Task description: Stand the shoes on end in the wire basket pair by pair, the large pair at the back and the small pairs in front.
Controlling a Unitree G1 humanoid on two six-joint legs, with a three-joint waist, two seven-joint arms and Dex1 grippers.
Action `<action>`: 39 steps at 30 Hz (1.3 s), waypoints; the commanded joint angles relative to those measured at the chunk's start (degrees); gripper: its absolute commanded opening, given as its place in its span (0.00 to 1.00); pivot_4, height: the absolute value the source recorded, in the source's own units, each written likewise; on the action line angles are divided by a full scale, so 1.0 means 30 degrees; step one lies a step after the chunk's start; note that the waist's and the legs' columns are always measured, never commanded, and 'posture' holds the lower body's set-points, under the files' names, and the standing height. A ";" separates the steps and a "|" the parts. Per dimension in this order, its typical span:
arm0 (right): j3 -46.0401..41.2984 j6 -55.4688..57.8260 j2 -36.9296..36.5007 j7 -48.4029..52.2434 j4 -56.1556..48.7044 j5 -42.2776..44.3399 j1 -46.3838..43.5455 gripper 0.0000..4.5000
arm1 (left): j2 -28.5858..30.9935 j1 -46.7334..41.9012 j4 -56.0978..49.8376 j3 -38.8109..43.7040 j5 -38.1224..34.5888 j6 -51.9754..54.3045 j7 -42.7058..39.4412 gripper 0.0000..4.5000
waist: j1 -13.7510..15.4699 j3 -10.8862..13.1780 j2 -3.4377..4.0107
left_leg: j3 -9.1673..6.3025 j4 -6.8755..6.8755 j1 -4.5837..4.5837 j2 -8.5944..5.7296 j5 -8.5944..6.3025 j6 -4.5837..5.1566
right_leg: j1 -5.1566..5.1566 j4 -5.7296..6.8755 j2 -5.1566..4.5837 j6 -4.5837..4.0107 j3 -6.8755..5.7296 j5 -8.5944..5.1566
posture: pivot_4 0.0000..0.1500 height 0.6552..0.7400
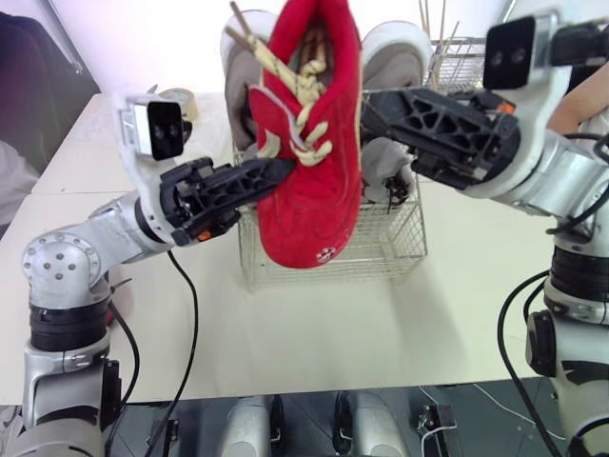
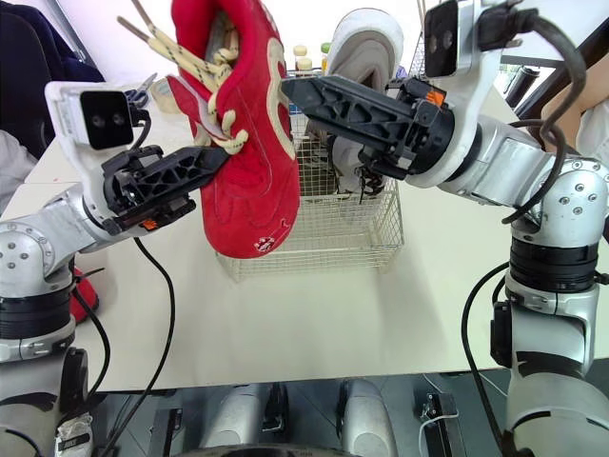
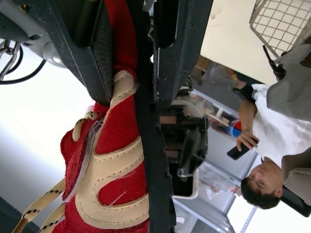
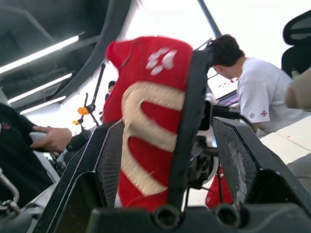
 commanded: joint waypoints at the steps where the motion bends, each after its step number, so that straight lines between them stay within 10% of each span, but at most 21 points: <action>1: -0.0719 -0.0167 0.0068 -0.0065 -0.0050 0.0353 -0.0785 0.68 | 0.0376 -0.0065 -0.0358 0.0366 0.0411 0.0237 -0.0666 0.20 | -0.0022 0.0000 0.0000 | 0.0000 -0.0001 0.0000 0.0001 0.0000 0.0000 | 0.0000 0.0000 0.0000 0.0000 0.0000 0.0000 | 1.00 1.00; 20: -0.0304 0.1218 -0.0236 0.1401 -0.0934 -0.0331 -0.0927 0.68 | 0.0089 -0.0133 -0.0154 0.0325 0.2364 0.0480 -0.1756 0.20 | -0.0014 0.0003 -0.0002 | 0.0001 -0.0008 -0.0003 0.0004 -0.0002 0.0002 | -0.0006 -0.0006 -0.0001 0.0000 0.0000 0.0000 | 1.00 1.00; 25: -0.0164 0.1565 -0.0313 0.2343 -0.1124 -0.1334 -0.0917 0.99 | -0.0039 -0.0122 -0.0238 0.0339 0.2358 0.0492 -0.1683 0.20 | -0.0021 0.0004 0.0000 | 0.0000 -0.0009 -0.0003 0.0006 -0.0002 0.0002 | -0.0006 -0.0007 -0.0001 0.0000 0.0000 0.0000 | 1.00 1.00; 39: -0.0511 0.1382 0.0198 0.2053 -0.0458 -0.2154 -0.1249 0.94 | 0.0159 0.0293 -0.0621 0.0114 0.3288 0.0727 -0.2139 0.20 | -0.0016 0.0008 -0.0005 | 0.0002 -0.0012 -0.0006 0.0006 -0.0002 0.0003 | -0.0008 -0.0015 -0.0001 0.0000 -0.0002 0.0000 | 1.00 1.00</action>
